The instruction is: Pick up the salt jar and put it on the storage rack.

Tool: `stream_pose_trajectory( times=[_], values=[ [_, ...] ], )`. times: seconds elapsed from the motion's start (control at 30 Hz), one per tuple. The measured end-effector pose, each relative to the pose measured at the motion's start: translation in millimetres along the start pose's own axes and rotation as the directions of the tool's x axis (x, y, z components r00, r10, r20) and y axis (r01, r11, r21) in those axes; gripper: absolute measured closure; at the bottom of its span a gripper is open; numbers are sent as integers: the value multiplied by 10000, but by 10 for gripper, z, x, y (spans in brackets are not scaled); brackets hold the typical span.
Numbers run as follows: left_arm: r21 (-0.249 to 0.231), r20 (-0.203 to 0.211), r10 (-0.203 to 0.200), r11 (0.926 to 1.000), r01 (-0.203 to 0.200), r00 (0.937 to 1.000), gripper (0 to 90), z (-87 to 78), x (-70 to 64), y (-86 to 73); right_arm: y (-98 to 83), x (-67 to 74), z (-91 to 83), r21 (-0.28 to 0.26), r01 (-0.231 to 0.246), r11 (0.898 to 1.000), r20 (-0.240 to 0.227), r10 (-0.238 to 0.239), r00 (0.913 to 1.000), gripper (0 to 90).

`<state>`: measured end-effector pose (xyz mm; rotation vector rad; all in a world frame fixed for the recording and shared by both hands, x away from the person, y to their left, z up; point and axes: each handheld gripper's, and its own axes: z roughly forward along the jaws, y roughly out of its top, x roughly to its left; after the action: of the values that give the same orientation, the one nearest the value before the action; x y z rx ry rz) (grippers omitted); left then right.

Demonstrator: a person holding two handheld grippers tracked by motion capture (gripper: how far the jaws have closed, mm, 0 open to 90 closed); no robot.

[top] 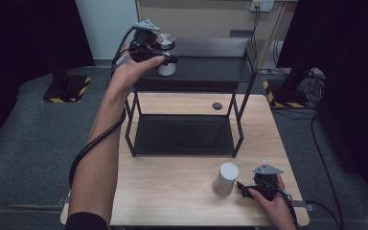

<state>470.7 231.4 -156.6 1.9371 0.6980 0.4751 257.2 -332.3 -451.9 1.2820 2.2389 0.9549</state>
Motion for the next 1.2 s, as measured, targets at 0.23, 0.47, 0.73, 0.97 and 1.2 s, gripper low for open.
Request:
stream_pose_trajectory(
  times=[0.23,0.47,0.73,0.97,1.2],
  values=[
    [12,-8,21,10000,-21,10000,296,3,-2,8,0,0,0,0,-1,10000,2,1,10000,14],
    [109,-429,127,9999,-123,9990,169,-32,-88,59,0,1,0,2,-3,10000,1,3,10000,15],
    [262,-578,375,9990,-360,9976,51,-87,-142,99,0,1,0,2,-1,10000,2,1,10000,14],
    [130,-729,574,9983,-566,9957,51,-237,-210,101,0,1,-1,3,-3,10000,2,3,10000,14],
    [-7,-811,715,9974,-717,9941,50,-412,-301,37,0,1,0,3,-1,10000,3,1,10000,15]
  ],
)
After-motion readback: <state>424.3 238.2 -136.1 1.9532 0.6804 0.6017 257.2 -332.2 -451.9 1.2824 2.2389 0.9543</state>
